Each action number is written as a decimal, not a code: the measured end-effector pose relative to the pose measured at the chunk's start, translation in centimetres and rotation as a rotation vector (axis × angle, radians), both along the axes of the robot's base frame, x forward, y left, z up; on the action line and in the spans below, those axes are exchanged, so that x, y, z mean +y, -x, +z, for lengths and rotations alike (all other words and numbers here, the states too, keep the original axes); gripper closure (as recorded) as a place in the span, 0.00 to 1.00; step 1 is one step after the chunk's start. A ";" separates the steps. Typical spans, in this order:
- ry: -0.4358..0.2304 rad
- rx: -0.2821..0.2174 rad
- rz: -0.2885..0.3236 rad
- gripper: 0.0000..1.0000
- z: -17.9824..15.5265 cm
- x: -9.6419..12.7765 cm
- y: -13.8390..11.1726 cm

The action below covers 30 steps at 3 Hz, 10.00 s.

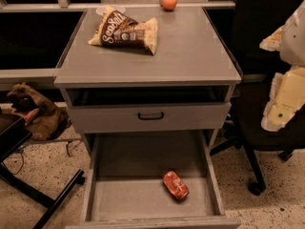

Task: Pick coke can from middle drawer and place on counter

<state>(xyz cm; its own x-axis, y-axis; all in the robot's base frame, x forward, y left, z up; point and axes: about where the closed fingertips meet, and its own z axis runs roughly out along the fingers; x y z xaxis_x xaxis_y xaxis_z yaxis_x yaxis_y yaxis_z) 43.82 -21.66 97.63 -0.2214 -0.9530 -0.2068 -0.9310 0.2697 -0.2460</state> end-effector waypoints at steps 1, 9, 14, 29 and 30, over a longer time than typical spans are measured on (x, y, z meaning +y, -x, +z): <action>0.000 0.000 0.000 0.00 0.0 0.0 0.0; -0.151 0.278 -0.124 0.00 -37.4 3.7 -0.5; -0.262 0.249 -0.228 0.00 -46.2 7.5 -3.7; -0.521 -0.008 -0.326 0.42 -58.2 10.2 -9.6; -0.521 -0.008 -0.326 0.65 -58.2 10.2 -9.6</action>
Offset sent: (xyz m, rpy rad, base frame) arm -0.0001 0.0147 -0.0810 0.0510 0.0712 -0.0160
